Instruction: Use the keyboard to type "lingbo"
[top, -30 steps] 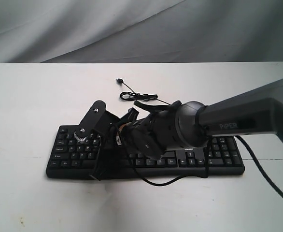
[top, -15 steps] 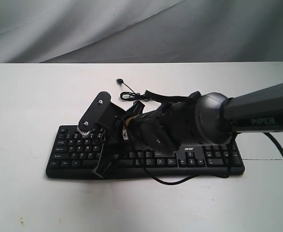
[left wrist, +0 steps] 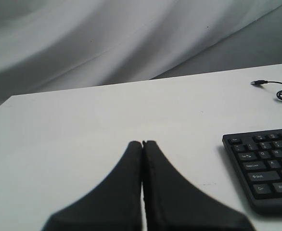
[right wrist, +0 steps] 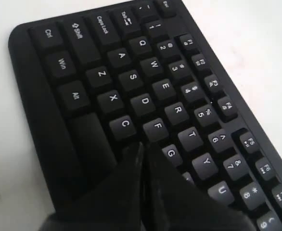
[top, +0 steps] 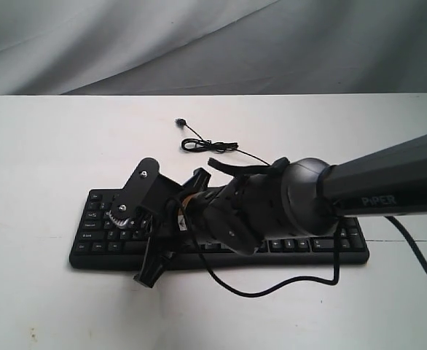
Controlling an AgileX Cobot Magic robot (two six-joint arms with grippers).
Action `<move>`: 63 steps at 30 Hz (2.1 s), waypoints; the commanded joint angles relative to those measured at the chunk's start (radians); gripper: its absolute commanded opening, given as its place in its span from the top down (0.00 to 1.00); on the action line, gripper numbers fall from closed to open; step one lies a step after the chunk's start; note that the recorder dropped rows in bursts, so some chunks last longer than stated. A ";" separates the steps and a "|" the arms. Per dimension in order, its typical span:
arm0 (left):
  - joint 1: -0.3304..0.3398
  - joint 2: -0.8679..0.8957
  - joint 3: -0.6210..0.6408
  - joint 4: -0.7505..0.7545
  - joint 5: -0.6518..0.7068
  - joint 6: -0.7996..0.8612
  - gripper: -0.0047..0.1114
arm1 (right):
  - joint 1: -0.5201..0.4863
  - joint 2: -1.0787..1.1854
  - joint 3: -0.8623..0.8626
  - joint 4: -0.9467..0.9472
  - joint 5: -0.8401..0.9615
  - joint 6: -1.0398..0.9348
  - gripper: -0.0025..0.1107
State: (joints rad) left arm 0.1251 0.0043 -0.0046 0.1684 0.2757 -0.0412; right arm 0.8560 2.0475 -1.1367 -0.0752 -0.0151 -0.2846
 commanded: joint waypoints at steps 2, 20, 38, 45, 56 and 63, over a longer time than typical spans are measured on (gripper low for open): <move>-0.007 -0.004 0.005 -0.002 -0.010 -0.004 0.96 | 0.002 0.005 0.002 0.012 -0.016 0.006 0.98; -0.007 -0.004 0.005 -0.002 -0.010 -0.004 0.96 | -0.019 0.004 0.002 0.007 -0.014 0.006 0.98; -0.007 -0.004 0.005 -0.002 -0.010 -0.004 0.96 | -0.031 0.001 0.001 0.007 0.004 0.002 0.98; -0.007 -0.004 0.005 -0.002 -0.010 -0.004 0.96 | -0.083 -0.064 0.012 -0.019 0.005 0.002 0.98; -0.007 -0.004 0.005 -0.002 -0.010 -0.004 0.96 | -0.146 -0.075 0.065 -0.021 -0.029 -0.007 0.98; -0.007 -0.004 0.005 -0.002 -0.010 -0.004 0.96 | -0.168 -0.063 0.065 -0.028 -0.027 -0.007 0.98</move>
State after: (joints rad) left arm 0.1251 0.0043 -0.0046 0.1684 0.2757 -0.0412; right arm 0.6969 1.9860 -1.0772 -0.0878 -0.0327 -0.2881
